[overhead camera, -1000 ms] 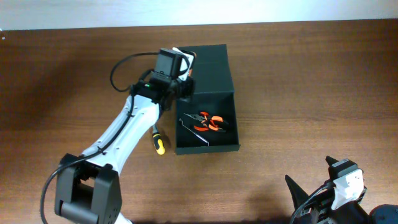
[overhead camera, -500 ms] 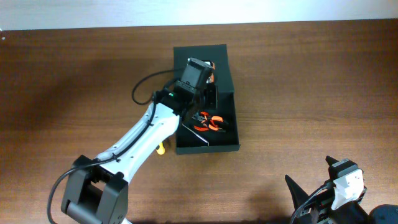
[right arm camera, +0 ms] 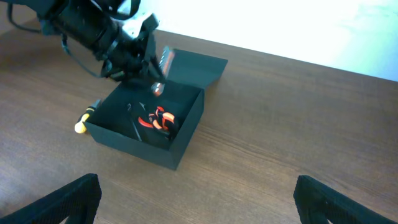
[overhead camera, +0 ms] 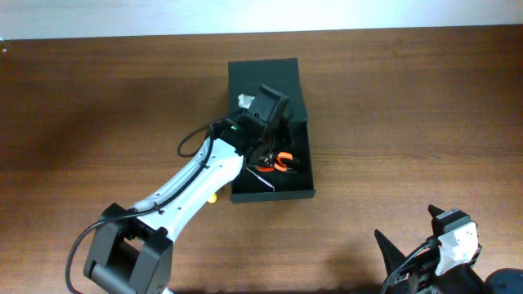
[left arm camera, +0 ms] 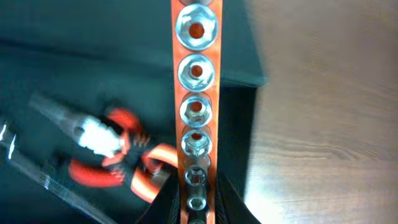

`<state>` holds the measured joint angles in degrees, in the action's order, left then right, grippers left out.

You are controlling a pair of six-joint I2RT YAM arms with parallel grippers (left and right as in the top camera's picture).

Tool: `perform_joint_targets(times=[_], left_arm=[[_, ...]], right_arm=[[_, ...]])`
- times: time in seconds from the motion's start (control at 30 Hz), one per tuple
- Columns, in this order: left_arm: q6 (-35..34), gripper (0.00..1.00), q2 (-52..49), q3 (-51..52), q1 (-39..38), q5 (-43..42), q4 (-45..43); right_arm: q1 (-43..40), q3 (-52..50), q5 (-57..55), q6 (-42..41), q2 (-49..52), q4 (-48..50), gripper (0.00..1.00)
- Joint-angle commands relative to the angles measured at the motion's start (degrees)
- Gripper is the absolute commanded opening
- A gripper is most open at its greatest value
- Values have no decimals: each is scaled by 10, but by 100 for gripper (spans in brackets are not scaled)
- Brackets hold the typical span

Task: Pack container
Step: 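Carry the socket rail right into the box and release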

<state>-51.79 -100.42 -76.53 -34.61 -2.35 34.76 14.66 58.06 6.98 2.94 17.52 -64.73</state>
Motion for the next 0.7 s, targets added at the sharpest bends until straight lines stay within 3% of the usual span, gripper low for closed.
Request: perform_joint_targets(times=[0.0, 0.33, 0.6, 0.67], left_arm=[[-118, 2, -13, -14, -2, 4, 37], [-250, 2, -47, -14, -2, -16, 61], [-260, 2, -49, -14, -2, -13, 63], [-260, 10, -49, -14, -1, -13, 63]], right_arm=[[-5, -2, -1, -5, -2, 3, 99], [-5, -2, -1, -5, -2, 3, 99], [-5, -2, -1, -5, -2, 3, 99], [-5, -2, -1, -5, -2, 3, 99]])
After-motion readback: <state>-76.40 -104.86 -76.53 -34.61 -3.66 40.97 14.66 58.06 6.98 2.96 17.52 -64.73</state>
